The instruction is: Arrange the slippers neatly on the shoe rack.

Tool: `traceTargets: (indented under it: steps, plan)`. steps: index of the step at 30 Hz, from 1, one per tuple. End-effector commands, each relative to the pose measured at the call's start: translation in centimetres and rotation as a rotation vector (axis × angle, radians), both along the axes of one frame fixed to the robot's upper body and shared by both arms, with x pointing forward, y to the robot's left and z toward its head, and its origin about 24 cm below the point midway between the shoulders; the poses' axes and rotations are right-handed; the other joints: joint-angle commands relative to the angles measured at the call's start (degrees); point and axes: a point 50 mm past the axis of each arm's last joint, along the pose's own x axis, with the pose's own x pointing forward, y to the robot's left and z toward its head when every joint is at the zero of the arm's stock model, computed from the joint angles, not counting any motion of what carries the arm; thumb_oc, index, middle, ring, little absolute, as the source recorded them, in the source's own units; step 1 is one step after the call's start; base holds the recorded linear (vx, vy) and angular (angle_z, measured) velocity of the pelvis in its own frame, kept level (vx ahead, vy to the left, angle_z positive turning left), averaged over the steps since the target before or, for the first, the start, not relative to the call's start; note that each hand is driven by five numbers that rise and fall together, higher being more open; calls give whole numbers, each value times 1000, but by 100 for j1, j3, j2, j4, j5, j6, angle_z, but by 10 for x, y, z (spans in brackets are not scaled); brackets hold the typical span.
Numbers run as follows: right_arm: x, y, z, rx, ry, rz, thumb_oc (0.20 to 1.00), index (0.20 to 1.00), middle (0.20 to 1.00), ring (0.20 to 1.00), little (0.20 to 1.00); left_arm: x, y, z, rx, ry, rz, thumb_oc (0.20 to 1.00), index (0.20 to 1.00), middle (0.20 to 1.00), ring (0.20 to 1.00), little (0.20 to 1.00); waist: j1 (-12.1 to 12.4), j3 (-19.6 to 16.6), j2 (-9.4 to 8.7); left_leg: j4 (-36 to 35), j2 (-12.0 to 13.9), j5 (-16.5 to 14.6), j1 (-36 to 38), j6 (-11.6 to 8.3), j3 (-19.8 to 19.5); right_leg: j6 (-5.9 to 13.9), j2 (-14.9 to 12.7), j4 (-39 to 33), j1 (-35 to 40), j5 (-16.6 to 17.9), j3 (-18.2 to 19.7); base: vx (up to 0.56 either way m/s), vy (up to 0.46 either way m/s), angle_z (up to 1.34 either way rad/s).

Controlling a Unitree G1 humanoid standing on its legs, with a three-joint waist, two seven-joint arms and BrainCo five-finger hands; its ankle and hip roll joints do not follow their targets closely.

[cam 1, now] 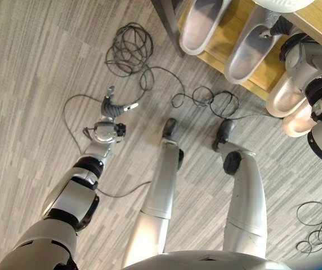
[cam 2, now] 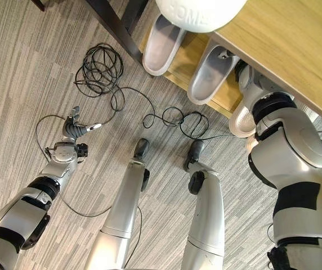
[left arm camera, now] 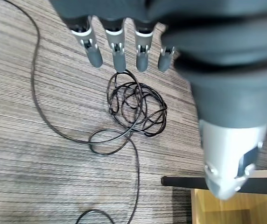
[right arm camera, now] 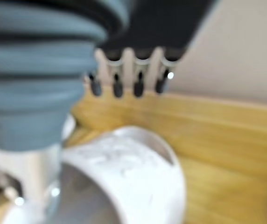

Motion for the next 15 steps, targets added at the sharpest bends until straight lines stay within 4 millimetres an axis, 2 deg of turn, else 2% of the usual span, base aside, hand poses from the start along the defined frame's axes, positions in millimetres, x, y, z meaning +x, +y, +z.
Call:
traceTargets:
  steps: [1,4,7,11,13,15]
  plan:
    - [3,21,8,25,-12,65,1000,1000,1000,1000,1000,-5,33,5,95,14,82,1000,1000,1000,1000,1000,-42,-202,-87,-1037,292,676,207,-9,193,469,-29,378,602,-932,399,0,0,0]
    - [6,29,0,51,14,91,1000,1000,1000,1000,1000,1,35,14,104,17,101,1000,1000,1000,1000,1000,-74,-221,-95,-1012,309,656,219,3,192,465,0,338,636,-919,400,1,8,-1]
    - [8,38,-6,54,27,114,1000,1000,1000,1000,1000,3,33,13,113,32,102,1000,1000,1000,1000,1000,-101,-233,-98,-1013,325,646,236,20,189,478,6,303,664,-899,410,1,20,-4]
    - [8,43,-4,92,-3,118,1000,1000,1000,1000,1000,4,30,15,124,27,101,1000,1000,1000,1000,1000,-125,-173,-100,-1047,356,663,317,17,212,490,28,244,778,-863,397,-7,23,-2]
    - [8,44,-12,114,-12,114,1000,1000,1000,1000,1000,2,28,9,113,35,106,1000,1000,1000,1000,1000,-157,-137,-112,-1106,392,665,435,6,222,500,63,148,909,-838,397,-31,52,-5]
    - [7,46,-9,88,-56,100,1000,1000,1000,1000,1000,0,25,3,107,39,112,1000,1000,1000,1000,1000,-189,-106,-120,-1179,393,676,555,-2,262,498,77,45,1065,-812,349,-31,61,-11]
